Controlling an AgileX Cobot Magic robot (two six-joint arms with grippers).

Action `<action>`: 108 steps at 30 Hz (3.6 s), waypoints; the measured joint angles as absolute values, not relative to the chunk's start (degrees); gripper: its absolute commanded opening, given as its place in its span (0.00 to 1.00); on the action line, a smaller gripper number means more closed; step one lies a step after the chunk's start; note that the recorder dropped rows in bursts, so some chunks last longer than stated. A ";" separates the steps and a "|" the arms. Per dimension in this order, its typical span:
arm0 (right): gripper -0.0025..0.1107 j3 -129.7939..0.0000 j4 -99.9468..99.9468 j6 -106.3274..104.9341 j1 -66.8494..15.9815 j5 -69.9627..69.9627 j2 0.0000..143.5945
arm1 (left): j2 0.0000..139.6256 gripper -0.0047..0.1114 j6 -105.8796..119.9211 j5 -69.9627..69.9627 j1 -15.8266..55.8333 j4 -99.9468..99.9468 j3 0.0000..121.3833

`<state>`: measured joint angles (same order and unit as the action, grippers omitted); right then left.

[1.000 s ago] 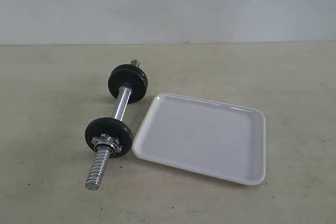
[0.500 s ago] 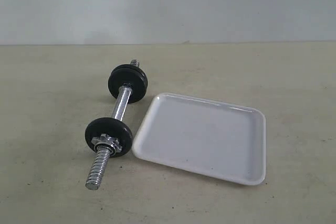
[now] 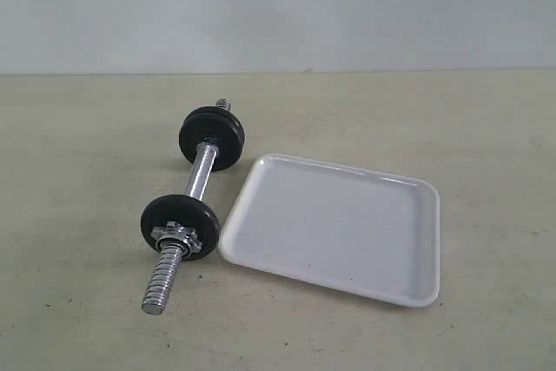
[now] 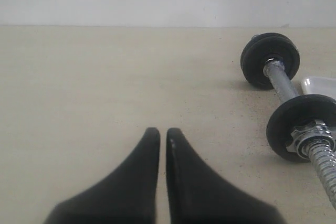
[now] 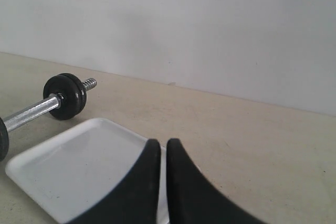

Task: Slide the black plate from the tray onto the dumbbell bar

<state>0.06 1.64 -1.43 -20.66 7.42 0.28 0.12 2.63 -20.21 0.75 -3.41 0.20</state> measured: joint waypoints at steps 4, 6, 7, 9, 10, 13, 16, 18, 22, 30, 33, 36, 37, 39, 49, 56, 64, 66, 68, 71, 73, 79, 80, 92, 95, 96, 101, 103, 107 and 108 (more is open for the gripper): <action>0.04 0.06 1.64 -1.43 -20.66 7.42 0.28 | 0.12 0.08 2.63 -20.21 0.75 -3.41 0.20; 0.04 0.06 1.64 -1.43 -20.66 7.42 0.28 | 0.12 0.08 2.63 -20.21 0.75 -3.41 0.20; 0.04 0.06 1.64 -1.43 -20.66 7.42 0.28 | 0.12 0.08 2.63 -20.21 0.75 -3.41 0.20; 0.04 0.06 1.64 -1.43 -20.66 7.42 0.28 | 0.12 0.08 2.63 -20.21 0.75 -3.41 0.20; 0.04 0.06 1.64 -1.43 -20.66 7.42 0.28 | 0.12 0.08 2.63 -20.21 0.75 -3.41 0.20; 0.04 0.06 1.64 -1.43 -20.66 7.42 0.28 | 0.12 0.08 2.63 -20.21 0.75 -3.41 0.20; 0.04 0.06 1.64 -1.43 -20.66 7.42 0.28 | 0.12 0.08 2.63 -20.21 0.75 -3.41 0.20; 0.04 0.06 1.64 -1.43 -20.66 7.42 0.28 | 0.12 0.08 2.63 -20.21 0.75 -3.41 0.20; 0.04 0.06 1.64 -1.43 -20.66 7.42 0.28 | 0.12 0.08 2.63 -20.21 0.75 -3.41 0.20; 0.04 0.06 1.64 -1.43 -20.66 7.42 0.28 | 0.12 0.08 2.63 -20.21 0.75 -3.41 0.20; 0.04 0.06 1.64 -1.43 -20.66 7.42 0.28 | 0.12 0.08 2.63 -20.21 0.75 -3.41 0.20; 0.04 0.06 1.64 -1.43 -20.66 7.42 0.28 | 0.12 0.08 2.63 -20.21 0.75 -3.41 0.20; 0.04 0.06 1.64 -1.43 -20.66 7.42 0.28 | 0.12 0.08 2.63 -20.21 0.75 -3.41 0.20; 0.04 0.06 1.64 -1.43 -20.66 7.42 0.28 | 0.12 0.08 2.63 -20.21 0.75 -3.41 0.20; 0.04 0.06 1.64 -1.43 -20.66 7.42 0.28 | 0.12 0.08 2.63 -20.21 0.75 -3.41 0.20; 0.04 0.06 1.64 -1.43 -13.83 7.42 0.28 | 0.12 0.08 2.63 -20.21 0.75 -3.41 0.20; 0.04 0.06 1.64 -1.43 1.02 8.54 0.28 | 0.12 0.08 2.63 -20.21 0.75 -3.41 0.20; 0.04 0.06 1.64 -1.43 3.13 10.77 0.28 | 0.12 0.08 2.63 -20.21 0.75 -3.41 0.20; 0.04 0.06 1.64 -1.43 4.08 13.35 0.28 | 0.12 0.08 2.63 -20.21 0.75 -3.41 0.20; 0.04 0.06 1.64 -1.43 4.60 16.40 0.28 | 0.12 0.08 2.63 -20.21 0.75 -3.41 0.20; 0.04 0.06 1.64 -1.43 4.60 17.94 0.28 | 0.12 0.08 2.63 -20.21 0.75 -3.41 0.20; 0.04 0.06 1.64 -1.43 4.60 19.33 0.28 | 0.12 0.08 2.63 -20.21 0.75 -3.41 0.20; 0.04 0.06 1.64 -1.43 4.60 19.33 0.28 | 0.12 0.08 2.63 -20.21 0.75 -3.41 0.20; 0.04 0.06 1.64 -1.43 2.94 19.33 0.28 | 0.12 0.08 2.63 -20.21 0.75 -3.41 0.20; 0.04 0.06 1.64 -1.43 2.94 19.33 0.28 | 0.12 0.08 2.63 -20.21 0.75 -3.41 0.20; 0.04 0.06 1.64 -1.43 2.94 19.33 0.28 | 0.12 0.08 2.63 -20.21 0.75 -3.41 0.20; 0.04 0.06 1.64 -1.43 2.94 19.33 0.28 | 0.12 0.08 2.63 -20.21 0.75 -3.41 0.20; 0.04 0.06 1.64 -1.43 2.94 19.33 0.28 | 0.12 0.08 2.63 -20.21 0.75 -3.41 0.20; 0.04 0.06 1.64 -1.43 2.94 19.33 0.28 | 0.12 0.08 2.63 -20.21 0.75 -3.41 0.20; 0.04 0.06 1.64 -1.43 2.94 19.33 0.28 | 0.12 0.08 2.63 -20.21 0.75 -3.41 0.20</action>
